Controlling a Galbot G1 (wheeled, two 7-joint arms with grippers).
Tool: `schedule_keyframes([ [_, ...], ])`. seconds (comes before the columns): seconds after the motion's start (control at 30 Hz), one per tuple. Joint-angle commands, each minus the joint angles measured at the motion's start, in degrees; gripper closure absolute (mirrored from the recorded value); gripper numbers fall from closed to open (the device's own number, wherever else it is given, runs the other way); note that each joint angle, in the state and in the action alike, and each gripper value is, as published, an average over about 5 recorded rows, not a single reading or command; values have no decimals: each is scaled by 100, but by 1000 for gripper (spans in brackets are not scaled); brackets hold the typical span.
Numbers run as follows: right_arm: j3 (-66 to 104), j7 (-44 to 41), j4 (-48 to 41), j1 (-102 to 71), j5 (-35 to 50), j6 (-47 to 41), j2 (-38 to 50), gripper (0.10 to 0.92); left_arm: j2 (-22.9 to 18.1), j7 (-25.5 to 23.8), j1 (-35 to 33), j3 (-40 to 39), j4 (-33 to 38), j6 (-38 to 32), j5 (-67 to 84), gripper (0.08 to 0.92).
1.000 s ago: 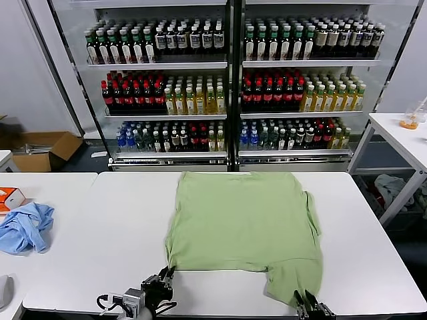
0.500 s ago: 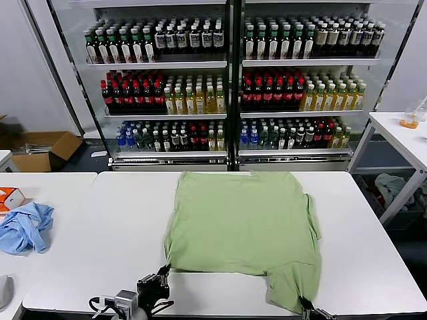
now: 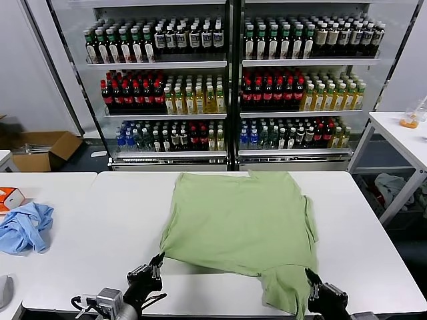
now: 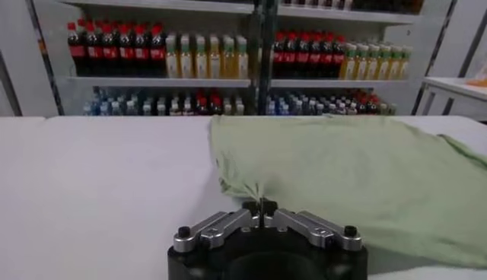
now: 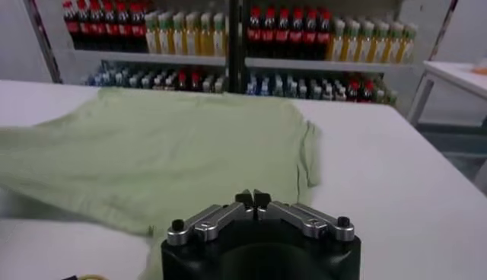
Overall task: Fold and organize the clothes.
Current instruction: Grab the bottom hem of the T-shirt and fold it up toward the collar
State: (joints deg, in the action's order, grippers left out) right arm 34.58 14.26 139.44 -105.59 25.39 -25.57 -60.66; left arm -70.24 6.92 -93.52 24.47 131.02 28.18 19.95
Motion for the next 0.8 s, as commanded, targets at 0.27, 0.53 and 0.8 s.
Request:
schedule_keyframes([
  [0.27, -5, 65, -55, -209, -296, -198, 105, 837, 79, -15, 96, -64, -131, -95, 16, 910],
  [0.53, -348, 148, -265, -905, -843, -108, -373, 603, 77, -15, 208, -133, -350, -122, 21, 910],
  [0.8, -442, 154, -505, -916, -873, -57, -473, 370, 16, -12, 186, -243, -339, -122, -44, 911],
])
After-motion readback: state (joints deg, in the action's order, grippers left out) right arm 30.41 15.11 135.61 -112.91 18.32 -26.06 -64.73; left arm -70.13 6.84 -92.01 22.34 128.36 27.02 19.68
